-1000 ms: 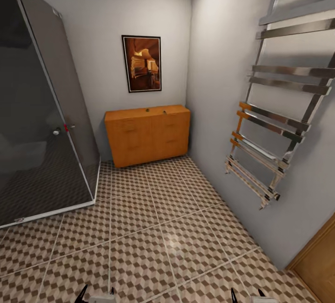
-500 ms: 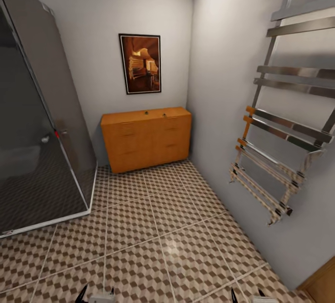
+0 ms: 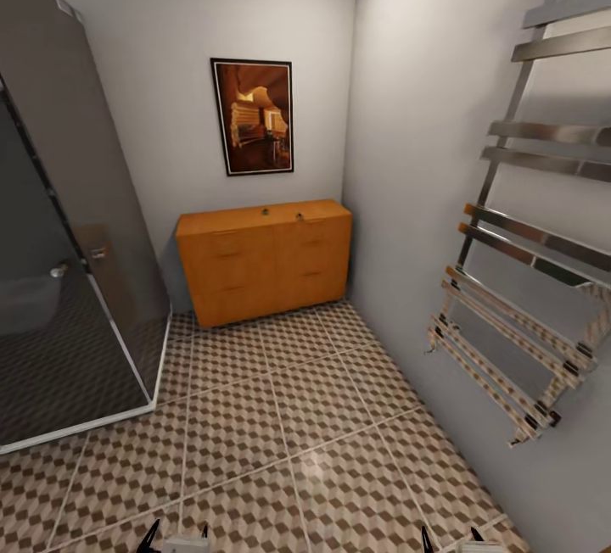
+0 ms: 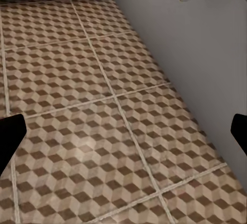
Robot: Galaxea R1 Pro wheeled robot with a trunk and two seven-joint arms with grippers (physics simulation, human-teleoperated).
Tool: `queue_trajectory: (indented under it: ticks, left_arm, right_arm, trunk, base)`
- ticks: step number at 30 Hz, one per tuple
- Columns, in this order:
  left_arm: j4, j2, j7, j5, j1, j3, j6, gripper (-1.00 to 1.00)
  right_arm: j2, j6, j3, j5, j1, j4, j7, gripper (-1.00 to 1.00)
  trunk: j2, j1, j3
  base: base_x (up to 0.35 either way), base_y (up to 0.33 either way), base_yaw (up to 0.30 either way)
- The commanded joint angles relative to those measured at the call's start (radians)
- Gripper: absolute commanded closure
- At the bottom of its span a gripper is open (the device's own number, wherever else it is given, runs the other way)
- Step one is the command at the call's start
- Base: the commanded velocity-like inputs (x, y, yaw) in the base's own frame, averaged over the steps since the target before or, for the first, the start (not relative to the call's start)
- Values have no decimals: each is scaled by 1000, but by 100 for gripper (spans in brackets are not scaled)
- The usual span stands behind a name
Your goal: Take the four mousetraps from the cabinet in the bathroom and place them on the bathroom floor. Make sure all four end up on the same floor surface, and ensure that at least two of them are either under or directly next to the same bathroom sink.
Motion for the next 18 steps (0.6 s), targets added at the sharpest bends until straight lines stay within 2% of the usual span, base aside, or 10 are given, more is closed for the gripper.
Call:
queue_trajectory:
  ticks: [1,18]
  left_arm:
    - [4,-1,8,0,-2,-8,-4,-100]
    - [3,-1,8,0,-2,-8,-4,-100]
  right_arm:
    - [0,-2,9,-4,-1,0,-6,-100]
    - [0,-2,9,-4,-1,0,-6,-100]
  trunk:
    - [-2,1,-2]
    - [-2,1,-2]
  base:
    - [330,28,0]
    - [329,89,5]
